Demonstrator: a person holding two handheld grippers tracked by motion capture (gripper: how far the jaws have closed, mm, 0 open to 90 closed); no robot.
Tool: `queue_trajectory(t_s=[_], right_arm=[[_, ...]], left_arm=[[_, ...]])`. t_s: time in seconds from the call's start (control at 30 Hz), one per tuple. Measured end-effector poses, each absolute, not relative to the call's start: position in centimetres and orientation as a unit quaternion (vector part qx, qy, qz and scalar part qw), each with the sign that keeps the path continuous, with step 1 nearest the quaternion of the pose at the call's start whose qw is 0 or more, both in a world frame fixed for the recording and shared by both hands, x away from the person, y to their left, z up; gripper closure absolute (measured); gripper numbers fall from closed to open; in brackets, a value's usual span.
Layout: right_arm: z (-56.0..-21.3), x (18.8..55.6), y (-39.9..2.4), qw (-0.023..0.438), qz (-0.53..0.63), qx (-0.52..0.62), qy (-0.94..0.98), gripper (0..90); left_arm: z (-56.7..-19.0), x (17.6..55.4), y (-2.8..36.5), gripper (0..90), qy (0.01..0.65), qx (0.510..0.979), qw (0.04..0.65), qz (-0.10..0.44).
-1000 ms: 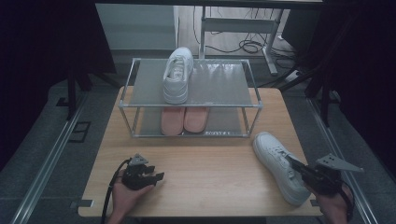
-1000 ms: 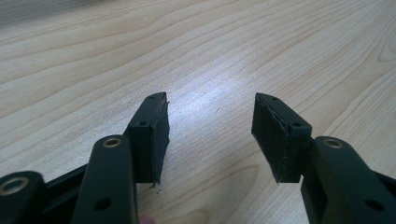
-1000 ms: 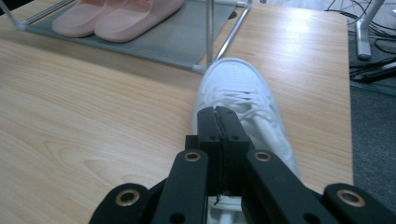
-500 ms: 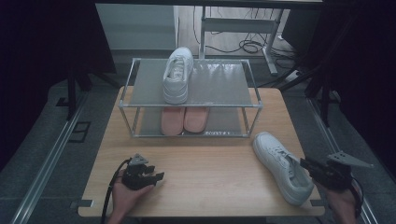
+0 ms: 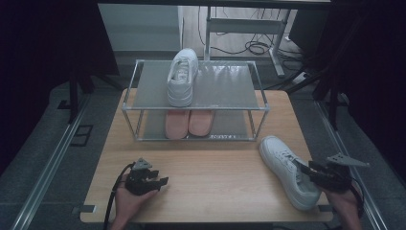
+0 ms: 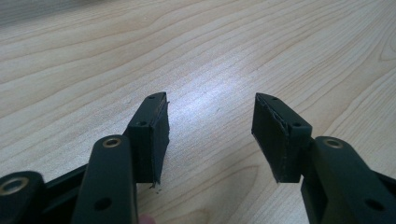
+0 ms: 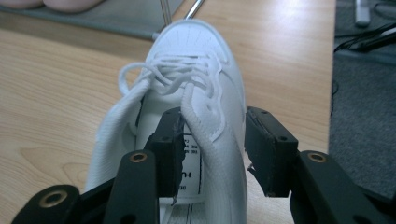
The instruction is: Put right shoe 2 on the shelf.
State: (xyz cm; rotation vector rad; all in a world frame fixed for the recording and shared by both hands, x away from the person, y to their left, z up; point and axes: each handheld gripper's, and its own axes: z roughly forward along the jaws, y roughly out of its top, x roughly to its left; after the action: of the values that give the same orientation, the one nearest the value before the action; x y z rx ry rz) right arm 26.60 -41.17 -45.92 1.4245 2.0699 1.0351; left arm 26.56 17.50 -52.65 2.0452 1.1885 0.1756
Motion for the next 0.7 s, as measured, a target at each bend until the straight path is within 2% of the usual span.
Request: queue_trajectory(t_s=[0.13, 0.27, 0.4, 0.7], right_arm=[[-46.7, 27.8, -40.6, 0.207, 0.344, 0.51, 0.761, 60.7], [-47.2, 28.7, -40.2, 0.217, 0.32, 0.509, 0.769, 71.2], [-47.2, 28.7, -40.4, 0.219, 0.316, 0.513, 0.767, 77.9], [-47.0, 28.3, -40.1, 0.227, 0.34, 0.516, 0.753, 81.8]], left_arm=[[-52.7, 26.6, 17.5, 46.7, 0.465, 0.8, 0.374, 0.068], [-52.6, 26.5, 17.5, 46.7, 0.465, 0.799, 0.376, 0.068], [-52.6, 26.6, 17.6, 46.7, 0.465, 0.798, 0.376, 0.068], [-52.7, 26.6, 17.6, 46.7, 0.466, 0.798, 0.375, 0.07]])
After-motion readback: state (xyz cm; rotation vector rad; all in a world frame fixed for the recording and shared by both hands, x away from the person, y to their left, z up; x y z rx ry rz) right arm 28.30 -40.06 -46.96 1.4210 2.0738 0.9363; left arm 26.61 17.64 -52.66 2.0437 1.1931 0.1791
